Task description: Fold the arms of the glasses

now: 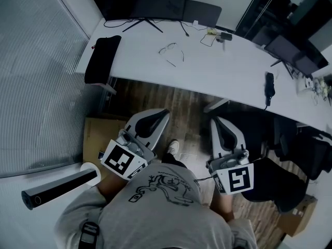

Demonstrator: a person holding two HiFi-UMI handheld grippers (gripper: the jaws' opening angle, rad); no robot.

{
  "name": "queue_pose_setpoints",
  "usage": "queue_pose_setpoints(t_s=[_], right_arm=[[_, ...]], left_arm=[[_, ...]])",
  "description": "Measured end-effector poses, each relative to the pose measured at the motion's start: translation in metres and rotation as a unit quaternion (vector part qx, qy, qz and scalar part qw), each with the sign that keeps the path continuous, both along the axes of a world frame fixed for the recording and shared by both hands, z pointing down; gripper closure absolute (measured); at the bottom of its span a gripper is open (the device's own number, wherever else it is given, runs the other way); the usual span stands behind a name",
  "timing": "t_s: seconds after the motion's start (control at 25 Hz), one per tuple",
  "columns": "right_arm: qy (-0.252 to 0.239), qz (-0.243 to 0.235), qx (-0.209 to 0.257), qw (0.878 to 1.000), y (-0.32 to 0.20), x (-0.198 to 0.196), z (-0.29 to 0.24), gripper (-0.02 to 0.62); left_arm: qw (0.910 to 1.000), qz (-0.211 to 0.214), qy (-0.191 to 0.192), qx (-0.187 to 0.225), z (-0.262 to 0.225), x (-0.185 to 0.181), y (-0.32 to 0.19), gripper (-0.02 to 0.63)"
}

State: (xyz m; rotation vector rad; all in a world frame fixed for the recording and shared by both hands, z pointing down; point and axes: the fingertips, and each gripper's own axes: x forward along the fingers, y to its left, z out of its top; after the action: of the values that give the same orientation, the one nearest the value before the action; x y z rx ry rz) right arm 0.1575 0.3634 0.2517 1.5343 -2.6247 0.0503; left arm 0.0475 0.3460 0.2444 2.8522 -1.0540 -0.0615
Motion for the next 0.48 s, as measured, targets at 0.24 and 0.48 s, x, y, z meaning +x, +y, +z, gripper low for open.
queue_pose_setpoints(t_s=[0.24, 0.48], right_arm=[[-0.002, -0.004, 0.000, 1.000, -0.020, 0.020, -0.001, 0.586], [-0.003, -0.014, 0.000, 1.000, -0.043, 0.036, 0.003, 0.586]], left_arm=[[1.0000, -0.006, -0.002, -0.001, 0.000, 0.019, -0.021, 0.584], [1.0000, -0.008, -0.001, 0.001, 0.003, 0.039, -0.040, 0.584]])
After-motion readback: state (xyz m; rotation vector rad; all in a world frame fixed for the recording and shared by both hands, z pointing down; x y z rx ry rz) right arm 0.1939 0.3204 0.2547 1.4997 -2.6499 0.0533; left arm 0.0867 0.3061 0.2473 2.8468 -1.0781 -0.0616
